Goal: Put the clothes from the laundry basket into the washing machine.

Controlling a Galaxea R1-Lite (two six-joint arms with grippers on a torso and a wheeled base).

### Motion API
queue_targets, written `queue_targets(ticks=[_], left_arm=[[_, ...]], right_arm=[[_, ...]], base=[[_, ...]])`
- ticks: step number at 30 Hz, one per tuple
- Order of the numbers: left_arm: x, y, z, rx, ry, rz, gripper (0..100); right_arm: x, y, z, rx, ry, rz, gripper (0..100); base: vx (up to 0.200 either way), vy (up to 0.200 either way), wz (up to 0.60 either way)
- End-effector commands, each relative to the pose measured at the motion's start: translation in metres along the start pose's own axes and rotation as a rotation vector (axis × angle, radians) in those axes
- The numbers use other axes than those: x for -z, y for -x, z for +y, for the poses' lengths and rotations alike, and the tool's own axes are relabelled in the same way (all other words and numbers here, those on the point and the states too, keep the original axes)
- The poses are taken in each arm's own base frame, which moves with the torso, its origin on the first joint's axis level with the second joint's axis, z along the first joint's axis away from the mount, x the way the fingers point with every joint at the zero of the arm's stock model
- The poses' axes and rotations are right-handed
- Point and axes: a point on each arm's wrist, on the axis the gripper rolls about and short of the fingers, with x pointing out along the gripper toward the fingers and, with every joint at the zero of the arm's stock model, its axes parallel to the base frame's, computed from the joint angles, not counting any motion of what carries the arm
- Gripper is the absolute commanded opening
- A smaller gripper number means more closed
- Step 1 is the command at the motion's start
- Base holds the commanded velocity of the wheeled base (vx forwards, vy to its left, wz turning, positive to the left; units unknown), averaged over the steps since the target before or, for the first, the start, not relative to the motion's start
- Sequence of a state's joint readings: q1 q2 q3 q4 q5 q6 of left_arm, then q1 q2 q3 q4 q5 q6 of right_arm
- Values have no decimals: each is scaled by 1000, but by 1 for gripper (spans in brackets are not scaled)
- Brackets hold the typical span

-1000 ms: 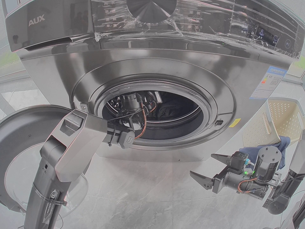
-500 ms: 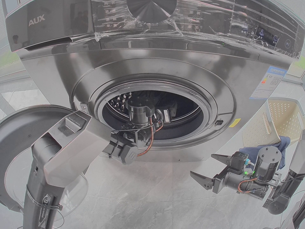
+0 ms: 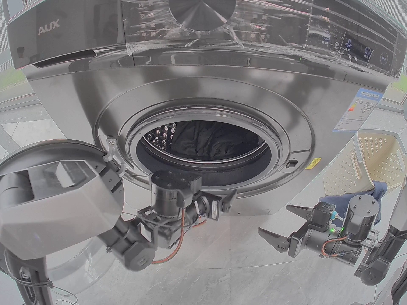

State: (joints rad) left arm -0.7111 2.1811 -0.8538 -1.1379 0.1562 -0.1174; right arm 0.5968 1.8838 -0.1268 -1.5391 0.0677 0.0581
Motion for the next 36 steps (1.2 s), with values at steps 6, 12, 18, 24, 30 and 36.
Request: queue_targets(ticks=[6,12,18,24,30,36], left_arm=[[-15,141,-9,193,-35,-41,100],[-13,172,-8,210,-94,-84,100],[-12,196,6,167,-121,-106,100],[-29,222,22,123,-98,-214,100],[-33,253,36,100,-89,-282,100],[-32,280,45,57,-89,-274,100]], right_arm=[[-6,35,-11,60,-4,-26,100],[-13,48,-11,71,-10,-74,100],[-24,61,-19,128,0,-137,100],[-32,79,-28,224,-10,-169,100],[-29,109,-25,258,-28,-103,100],[-24,147,-13,273,-28,-87,100]], base=[[0,0,0],[-167,0,0],[-100,0,0],[-133,0,0],[-67,0,0],[-100,0,0]])
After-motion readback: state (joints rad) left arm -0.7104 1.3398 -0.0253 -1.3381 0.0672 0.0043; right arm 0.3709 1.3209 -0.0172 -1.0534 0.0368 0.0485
